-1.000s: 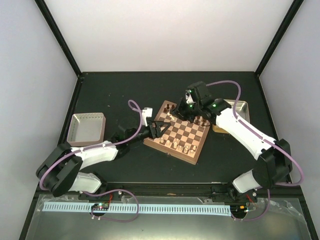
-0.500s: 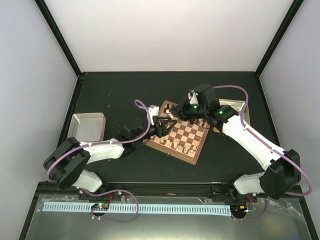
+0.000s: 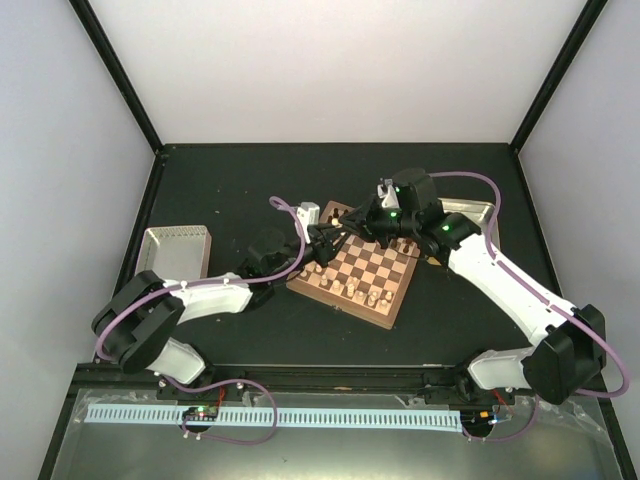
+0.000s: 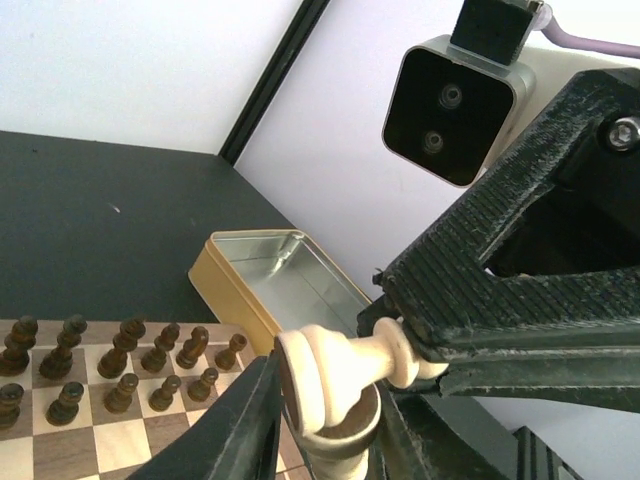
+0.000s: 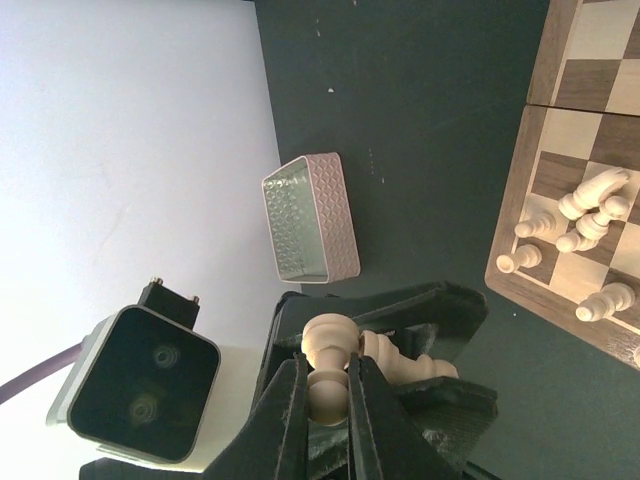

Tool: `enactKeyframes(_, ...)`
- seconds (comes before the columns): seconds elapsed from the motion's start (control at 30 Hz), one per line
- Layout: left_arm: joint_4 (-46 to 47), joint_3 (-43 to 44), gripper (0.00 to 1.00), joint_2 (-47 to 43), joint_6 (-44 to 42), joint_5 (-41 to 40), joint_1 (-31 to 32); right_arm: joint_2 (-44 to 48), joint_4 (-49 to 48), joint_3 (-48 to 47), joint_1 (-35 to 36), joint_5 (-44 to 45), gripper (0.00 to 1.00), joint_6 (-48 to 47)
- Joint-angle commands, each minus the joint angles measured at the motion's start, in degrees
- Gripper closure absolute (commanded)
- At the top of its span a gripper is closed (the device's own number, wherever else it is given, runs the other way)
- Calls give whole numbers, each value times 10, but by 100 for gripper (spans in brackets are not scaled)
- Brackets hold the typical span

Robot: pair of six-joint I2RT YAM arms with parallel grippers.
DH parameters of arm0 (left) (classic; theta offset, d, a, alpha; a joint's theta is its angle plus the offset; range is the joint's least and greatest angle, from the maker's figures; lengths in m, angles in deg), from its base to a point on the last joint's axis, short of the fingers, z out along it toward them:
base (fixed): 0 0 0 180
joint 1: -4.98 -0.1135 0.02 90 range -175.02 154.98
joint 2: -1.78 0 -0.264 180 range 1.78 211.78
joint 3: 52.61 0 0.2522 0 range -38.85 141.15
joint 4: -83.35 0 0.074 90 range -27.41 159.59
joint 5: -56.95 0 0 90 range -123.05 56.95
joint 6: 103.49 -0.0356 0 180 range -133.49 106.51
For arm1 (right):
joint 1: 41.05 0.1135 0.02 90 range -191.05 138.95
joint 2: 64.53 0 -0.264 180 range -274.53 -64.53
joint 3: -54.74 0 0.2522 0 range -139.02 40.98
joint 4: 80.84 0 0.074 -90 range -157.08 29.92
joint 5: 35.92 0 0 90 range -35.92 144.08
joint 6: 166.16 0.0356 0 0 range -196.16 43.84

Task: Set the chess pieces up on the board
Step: Pick up the chess piece from the chessboard, then place the chess piece on the chessboard.

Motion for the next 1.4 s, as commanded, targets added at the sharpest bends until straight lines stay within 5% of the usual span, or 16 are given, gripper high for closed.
enactKeyframes(0.0, 18, 21, 79, 5, -19, -16, 6, 13, -13, 8, 3, -6, 92, 0)
enactKeyframes(0.2, -1, 9, 98, -4, -28, -17, 8, 8, 15, -14, 2, 44, 92, -46)
enactKeyframes(0.5, -112, -41, 98, -64, -50, -26, 8, -20, 131, -71, 0, 160, 91, -229)
enactKeyframes(0.73, -259, -54, 98, -161, -53, -74, 6, -94, 311, -65, 4, 244, 91, -395)
enactKeyframes(1.37, -301, -56, 98, -197, -49, -92, 4, -225, 316, -45, 36, 192, 87, -489)
